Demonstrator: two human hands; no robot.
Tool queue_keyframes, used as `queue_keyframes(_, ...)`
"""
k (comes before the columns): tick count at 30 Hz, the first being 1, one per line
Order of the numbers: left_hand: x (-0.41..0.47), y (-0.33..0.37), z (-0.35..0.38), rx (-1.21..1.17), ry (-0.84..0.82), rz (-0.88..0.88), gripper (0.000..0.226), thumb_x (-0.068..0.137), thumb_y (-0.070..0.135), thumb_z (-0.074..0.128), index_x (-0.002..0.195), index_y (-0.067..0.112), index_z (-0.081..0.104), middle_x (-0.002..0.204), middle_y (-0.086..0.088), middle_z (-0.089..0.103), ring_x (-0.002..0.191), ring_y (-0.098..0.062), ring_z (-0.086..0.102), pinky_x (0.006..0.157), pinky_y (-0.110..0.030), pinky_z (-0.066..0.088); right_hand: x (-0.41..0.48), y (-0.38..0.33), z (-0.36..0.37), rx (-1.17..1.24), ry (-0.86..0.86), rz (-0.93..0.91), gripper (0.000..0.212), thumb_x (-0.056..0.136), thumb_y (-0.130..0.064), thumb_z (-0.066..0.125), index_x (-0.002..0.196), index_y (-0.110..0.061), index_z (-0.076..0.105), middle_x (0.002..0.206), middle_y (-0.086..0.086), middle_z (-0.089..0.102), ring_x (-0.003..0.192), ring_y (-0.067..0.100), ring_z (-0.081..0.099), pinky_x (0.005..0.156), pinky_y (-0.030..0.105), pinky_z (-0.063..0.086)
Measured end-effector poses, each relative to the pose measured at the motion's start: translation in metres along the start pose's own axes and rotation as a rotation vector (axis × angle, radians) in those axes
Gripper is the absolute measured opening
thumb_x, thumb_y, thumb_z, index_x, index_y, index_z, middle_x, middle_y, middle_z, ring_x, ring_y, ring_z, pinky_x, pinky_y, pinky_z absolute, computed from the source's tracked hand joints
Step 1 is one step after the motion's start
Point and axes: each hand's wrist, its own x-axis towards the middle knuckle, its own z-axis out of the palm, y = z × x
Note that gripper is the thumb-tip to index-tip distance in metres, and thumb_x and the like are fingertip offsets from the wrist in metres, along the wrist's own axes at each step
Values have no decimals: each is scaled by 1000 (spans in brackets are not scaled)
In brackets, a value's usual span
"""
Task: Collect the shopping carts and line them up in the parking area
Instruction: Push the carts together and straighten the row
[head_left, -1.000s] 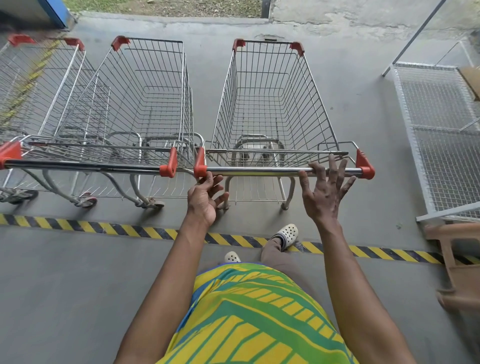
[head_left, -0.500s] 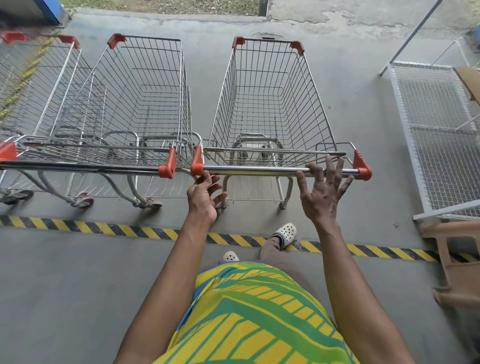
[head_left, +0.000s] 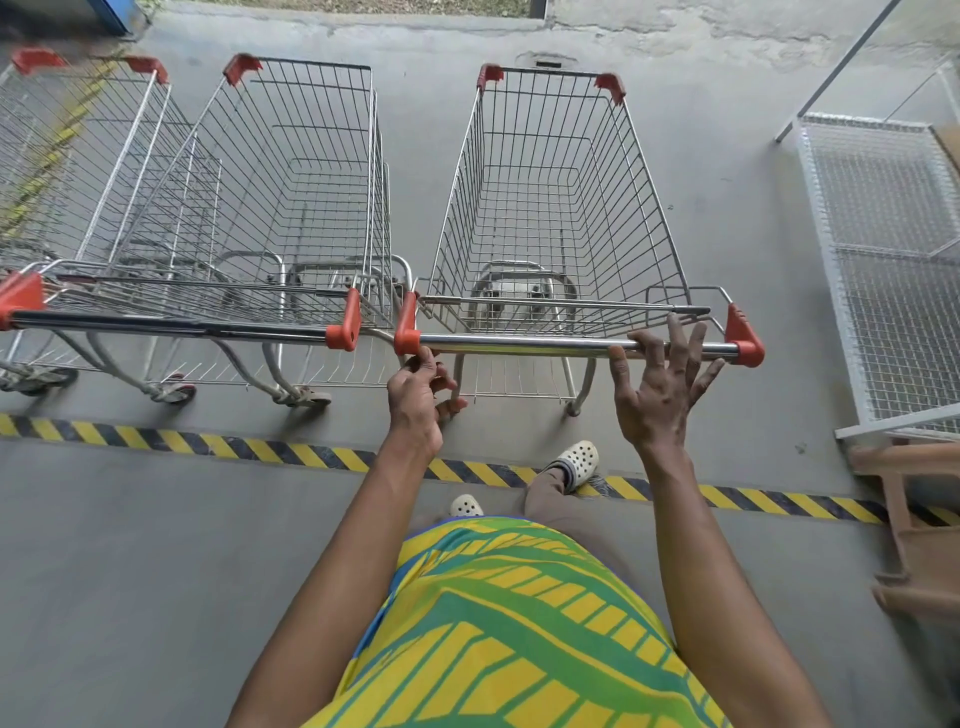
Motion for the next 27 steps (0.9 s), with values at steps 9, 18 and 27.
queue_keyframes(9, -2, 10, 13, 1223, 103, 1328, 13, 98, 19, 61, 89, 11, 64, 87, -7, 62, 91, -26, 51, 89, -41, 45, 6, 5, -10, -62, 24, -73, 48, 97, -67, 45, 119, -28, 63, 126, -1, 51, 140, 21, 40, 125, 55, -5)
queue_keyframes(18, 71, 11, 67, 1561, 181, 1202, 51, 102, 35, 43, 58, 14, 59, 57, -3, 60, 55, -22, 58, 81, -37, 41, 49, 22, -7, -209, -126, -93, 53, 94, -78, 30, 114, -35, 56, 121, 0, 42, 135, 15, 31, 123, 60, -3)
queue_keyframes(27, 129, 56, 145, 1725, -30, 1041, 66, 108, 46, 26, 53, 16, 46, 47, 5, 43, 44, -9, 39, 109, -36, 37, 149, 20, 7, -205, -199, -32, 55, 95, -78, 28, 119, -36, 53, 130, 3, 39, 144, 15, 21, 122, 58, -13)
